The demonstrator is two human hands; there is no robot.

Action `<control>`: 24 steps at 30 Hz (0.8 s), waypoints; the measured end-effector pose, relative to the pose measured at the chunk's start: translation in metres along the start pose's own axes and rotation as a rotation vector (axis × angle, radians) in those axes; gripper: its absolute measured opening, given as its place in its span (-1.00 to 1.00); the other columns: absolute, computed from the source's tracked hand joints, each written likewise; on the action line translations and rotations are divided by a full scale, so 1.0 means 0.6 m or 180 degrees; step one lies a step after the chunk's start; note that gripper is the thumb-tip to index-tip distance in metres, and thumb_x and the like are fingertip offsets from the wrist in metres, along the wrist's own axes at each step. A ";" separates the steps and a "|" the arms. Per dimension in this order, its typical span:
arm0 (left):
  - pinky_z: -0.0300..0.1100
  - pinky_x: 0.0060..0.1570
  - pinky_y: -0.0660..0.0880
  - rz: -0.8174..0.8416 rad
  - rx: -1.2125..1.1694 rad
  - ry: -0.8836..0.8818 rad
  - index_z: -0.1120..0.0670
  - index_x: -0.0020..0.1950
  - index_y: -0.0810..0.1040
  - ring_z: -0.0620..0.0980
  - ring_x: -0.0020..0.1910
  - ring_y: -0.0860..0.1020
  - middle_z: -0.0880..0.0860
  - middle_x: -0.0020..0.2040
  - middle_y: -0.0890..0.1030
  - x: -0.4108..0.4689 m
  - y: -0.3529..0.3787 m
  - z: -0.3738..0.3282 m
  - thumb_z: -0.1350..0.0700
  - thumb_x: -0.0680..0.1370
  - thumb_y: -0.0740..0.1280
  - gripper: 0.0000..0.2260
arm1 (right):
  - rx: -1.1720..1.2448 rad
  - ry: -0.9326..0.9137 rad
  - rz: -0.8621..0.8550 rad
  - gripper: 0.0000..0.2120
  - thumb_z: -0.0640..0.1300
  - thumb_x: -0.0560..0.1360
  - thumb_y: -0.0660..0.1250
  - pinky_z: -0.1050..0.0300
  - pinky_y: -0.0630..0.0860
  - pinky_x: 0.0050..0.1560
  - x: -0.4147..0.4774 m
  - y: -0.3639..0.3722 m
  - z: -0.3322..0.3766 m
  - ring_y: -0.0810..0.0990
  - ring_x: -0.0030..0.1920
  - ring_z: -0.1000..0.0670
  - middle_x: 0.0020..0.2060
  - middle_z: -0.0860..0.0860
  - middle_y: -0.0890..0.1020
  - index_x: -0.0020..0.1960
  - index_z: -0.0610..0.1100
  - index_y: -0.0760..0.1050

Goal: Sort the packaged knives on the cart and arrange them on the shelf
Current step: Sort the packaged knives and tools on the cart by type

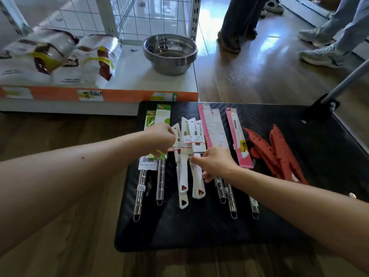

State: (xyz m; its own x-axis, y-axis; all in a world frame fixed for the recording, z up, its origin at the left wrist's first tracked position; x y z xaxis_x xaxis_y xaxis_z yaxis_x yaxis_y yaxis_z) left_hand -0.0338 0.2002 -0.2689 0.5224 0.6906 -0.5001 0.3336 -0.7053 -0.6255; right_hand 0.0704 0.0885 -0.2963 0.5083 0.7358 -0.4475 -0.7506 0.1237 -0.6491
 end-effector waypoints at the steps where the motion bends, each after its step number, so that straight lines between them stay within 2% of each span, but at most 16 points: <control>1: -0.18 -0.23 0.54 -0.0001 0.0018 0.0019 0.10 0.04 0.48 0.07 -0.11 0.54 0.21 0.12 0.59 -0.002 0.000 -0.003 0.28 0.56 0.08 -0.78 | 0.0008 -0.0009 -0.0004 -0.65 0.00 0.48 0.36 0.39 0.38 -0.64 0.001 0.002 0.001 0.52 -0.65 0.15 -0.52 -0.01 0.54 -0.39 -0.14 0.39; 5: -0.20 -0.28 0.50 0.0075 0.0101 0.0076 0.13 0.05 0.49 0.09 -0.13 0.53 0.25 0.13 0.59 -0.007 0.009 -0.009 0.28 0.55 0.10 -0.80 | 0.0062 0.0012 -0.0028 -0.67 -0.02 0.48 0.35 0.34 0.47 -0.58 0.006 0.005 0.003 0.53 -0.63 0.12 -0.51 -0.04 0.55 -0.37 -0.17 0.41; 10: -0.13 -0.12 0.56 0.0152 0.0258 0.0088 0.16 0.14 0.51 0.08 -0.08 0.56 0.22 0.11 0.60 -0.010 0.019 -0.010 0.24 0.55 0.13 -0.77 | -0.0189 -0.0070 0.0047 -0.61 0.09 0.52 0.29 0.31 0.48 -0.55 0.004 0.000 0.006 0.54 -0.56 0.06 -0.49 -0.05 0.55 -0.33 -0.18 0.42; 12: -0.16 -0.13 0.56 0.0196 0.0383 0.0147 0.14 0.18 0.50 0.05 -0.08 0.57 0.18 0.09 0.60 -0.009 0.015 -0.014 0.22 0.56 0.15 -0.76 | -0.0296 -0.0183 -0.0002 -0.61 0.11 0.51 0.29 0.28 0.49 -0.53 0.003 -0.005 0.009 0.56 -0.51 0.04 -0.45 -0.05 0.56 -0.32 -0.18 0.43; 15: -0.23 -0.22 0.52 0.0123 0.0496 0.0214 0.12 0.22 0.50 0.01 -0.11 0.55 0.13 0.04 0.59 -0.004 -0.012 -0.016 0.19 0.58 0.15 -0.75 | -0.0343 -0.0530 -0.0276 -0.61 0.10 0.50 0.31 0.09 0.60 -0.30 0.005 -0.023 0.028 0.65 -0.35 -0.06 -0.36 -0.11 0.62 -0.23 -0.24 0.54; 17: -0.20 -0.22 0.52 -0.0004 0.0481 0.0150 0.13 0.22 0.51 -0.02 -0.13 0.54 0.12 0.04 0.58 0.002 -0.035 -0.004 0.17 0.59 0.14 -0.74 | -0.0254 -0.0737 -0.0354 -0.63 0.06 0.51 0.30 0.01 0.59 -0.18 0.005 -0.031 0.049 0.60 -0.31 -0.06 -0.33 -0.11 0.61 -0.21 -0.25 0.55; 20: -0.16 -0.16 0.54 -0.0073 0.0428 -0.0037 0.12 0.21 0.50 -0.04 -0.16 0.54 0.10 0.05 0.58 0.002 -0.054 0.024 0.13 0.60 0.15 -0.76 | -0.0278 -0.0798 -0.0242 -0.64 0.03 0.53 0.28 0.05 0.56 -0.18 0.004 -0.025 0.073 0.53 -0.34 0.01 -0.33 -0.06 0.59 -0.20 -0.26 0.55; 24: -0.16 -0.20 0.57 0.0123 0.0541 -0.0264 0.16 0.18 0.50 -0.04 -0.23 0.54 0.14 0.04 0.60 -0.006 -0.047 0.057 0.10 0.61 0.18 -0.78 | -0.0299 -0.0606 -0.0070 -0.66 -0.02 0.54 0.26 0.08 0.61 -0.20 0.004 -0.005 0.088 0.62 -0.34 -0.02 -0.25 -0.16 0.68 -0.14 -0.30 0.59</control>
State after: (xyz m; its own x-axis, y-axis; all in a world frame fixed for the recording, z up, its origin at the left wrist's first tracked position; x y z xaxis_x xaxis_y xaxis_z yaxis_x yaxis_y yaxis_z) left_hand -0.0722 0.2231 -0.2699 0.4633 0.6794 -0.5689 0.1736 -0.6992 -0.6936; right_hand 0.0516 0.1249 -0.2629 0.4285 0.8473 -0.3139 -0.6930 0.0852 -0.7159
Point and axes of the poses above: each hand's wrist, its own x-axis towards the middle knuckle, its own y-axis out of the palm, z = x × y, the point moved 10 cm from there along x, towards the middle knuckle
